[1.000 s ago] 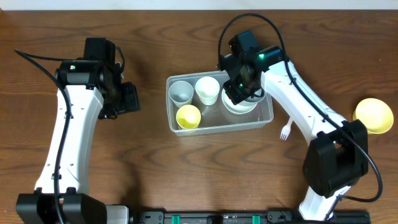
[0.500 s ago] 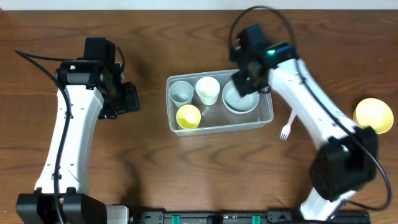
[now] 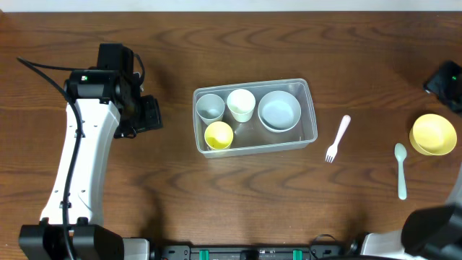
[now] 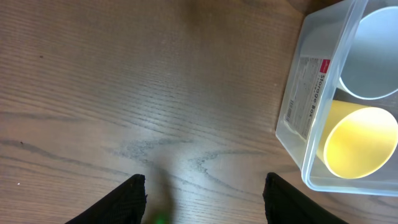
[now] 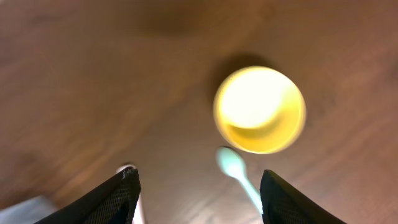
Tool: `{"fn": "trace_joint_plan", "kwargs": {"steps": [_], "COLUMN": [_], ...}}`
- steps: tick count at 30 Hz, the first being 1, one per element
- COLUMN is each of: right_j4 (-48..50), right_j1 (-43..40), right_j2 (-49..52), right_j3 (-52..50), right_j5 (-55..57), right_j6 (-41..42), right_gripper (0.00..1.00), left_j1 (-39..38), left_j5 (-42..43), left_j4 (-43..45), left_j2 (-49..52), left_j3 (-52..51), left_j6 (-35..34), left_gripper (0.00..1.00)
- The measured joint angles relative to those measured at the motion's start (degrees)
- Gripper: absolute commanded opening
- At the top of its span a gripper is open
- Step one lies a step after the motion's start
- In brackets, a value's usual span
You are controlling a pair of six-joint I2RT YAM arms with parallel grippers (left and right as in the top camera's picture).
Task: Pack container
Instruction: 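Grasp the yellow bowl with the right gripper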
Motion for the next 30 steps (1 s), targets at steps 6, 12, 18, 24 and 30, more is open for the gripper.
{"fn": "trace_joint_plan", "kwargs": {"steps": [6,12,18,24,30], "right_j4": [0.09,1.09,2.84,4.39,4.81], "right_j1": [-5.99,-6.27,-5.79,-5.75,-5.75], "right_j2": [11.37,19.58,23.96,26.12,26.6], "right_j3": [-2.01,-2.12,-2.12,-2.12,-2.12], "right_j5": [-1.22,-2.32,-2.49,-2.86,-3.23], "right_j6": [-0.59,-2.27,-3.39,-4.35,-4.96], "right_gripper": [0.63,0.62,0.62,0.46,0.12], "left_j1": [0.0,0.0,0.0,0.0,0.0], "left_j5": [0.0,0.0,0.0,0.0,0.0], "left_j4": [-0.02,-0.04,-0.04,-0.07,-0.15], "left_j2": [0.0,0.0,0.0,0.0,0.0], "left_j3": [0.0,0.0,0.0,0.0,0.0], "left_j6": [0.0,0.0,0.0,0.0,0.0], "left_gripper": [0.62,0.62,0.61,0.62,0.62]}}
